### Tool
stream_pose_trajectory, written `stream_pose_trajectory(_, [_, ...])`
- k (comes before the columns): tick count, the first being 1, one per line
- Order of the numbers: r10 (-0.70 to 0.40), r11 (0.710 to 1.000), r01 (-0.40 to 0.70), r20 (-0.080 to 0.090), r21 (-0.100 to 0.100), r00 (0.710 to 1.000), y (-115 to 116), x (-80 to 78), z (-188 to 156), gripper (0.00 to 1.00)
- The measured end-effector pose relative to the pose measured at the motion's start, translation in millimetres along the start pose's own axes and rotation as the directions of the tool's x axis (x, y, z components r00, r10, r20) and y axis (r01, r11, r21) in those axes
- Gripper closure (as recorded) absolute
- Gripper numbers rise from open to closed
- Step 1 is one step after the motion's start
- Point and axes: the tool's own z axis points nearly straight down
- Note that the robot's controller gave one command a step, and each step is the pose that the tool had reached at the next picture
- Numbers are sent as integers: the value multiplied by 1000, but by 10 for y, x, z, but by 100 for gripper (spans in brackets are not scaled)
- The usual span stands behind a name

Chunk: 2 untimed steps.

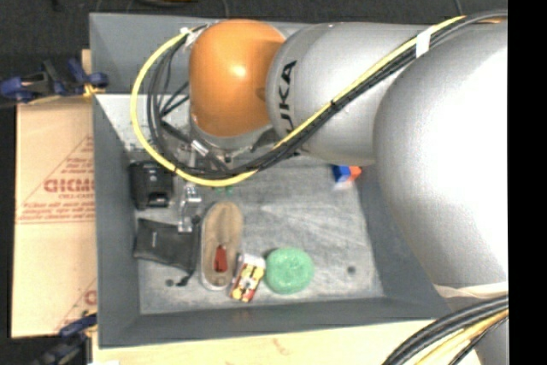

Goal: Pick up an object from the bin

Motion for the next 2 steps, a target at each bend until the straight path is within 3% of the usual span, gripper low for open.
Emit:
stream_pose_trajectory(1, [32, 1000, -32, -6, 2, 999, -154, 279, 637, 0])
stream_pose_trajectory(2, [-40, 999, 40, -17, 0, 999, -226, 461, 928, 100])
